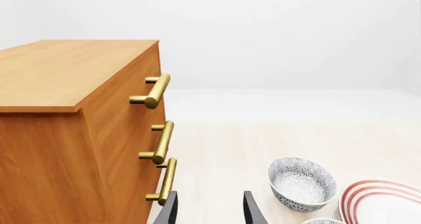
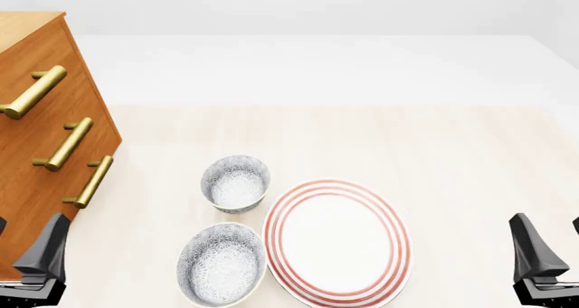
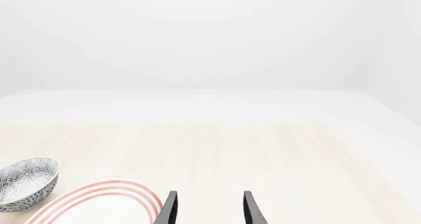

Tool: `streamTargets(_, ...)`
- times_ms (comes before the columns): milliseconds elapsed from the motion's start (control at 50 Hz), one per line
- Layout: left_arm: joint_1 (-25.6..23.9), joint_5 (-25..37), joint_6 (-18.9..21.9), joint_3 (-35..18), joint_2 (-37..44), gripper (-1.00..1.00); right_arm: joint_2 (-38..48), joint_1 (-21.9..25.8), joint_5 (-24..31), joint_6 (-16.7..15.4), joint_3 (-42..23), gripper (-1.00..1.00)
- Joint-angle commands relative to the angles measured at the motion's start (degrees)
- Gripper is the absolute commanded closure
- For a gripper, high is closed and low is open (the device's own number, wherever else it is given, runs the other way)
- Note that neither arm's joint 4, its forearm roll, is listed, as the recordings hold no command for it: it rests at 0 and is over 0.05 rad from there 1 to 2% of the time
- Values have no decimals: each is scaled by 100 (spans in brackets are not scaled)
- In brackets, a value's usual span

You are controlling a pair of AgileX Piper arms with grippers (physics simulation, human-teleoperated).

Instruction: Stack the bowl in the middle on the bowl at the back.

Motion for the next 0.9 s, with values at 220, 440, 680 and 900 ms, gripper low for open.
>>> streamTargets(220,65,3,47,-24,9,-100,124,-8,-80,64,-12,-100)
streamTargets(440,189,74,-135,-150,28,-100,177,-19,-148,72,-11,-100)
streamTargets(680,-276,1126,-60,-1154,-8,-100,60,-9,-60,74,-15,-100)
streamTargets(900,-1079,1892,-453,-2160,866,-100,66,-10,-62,77,-15,-100)
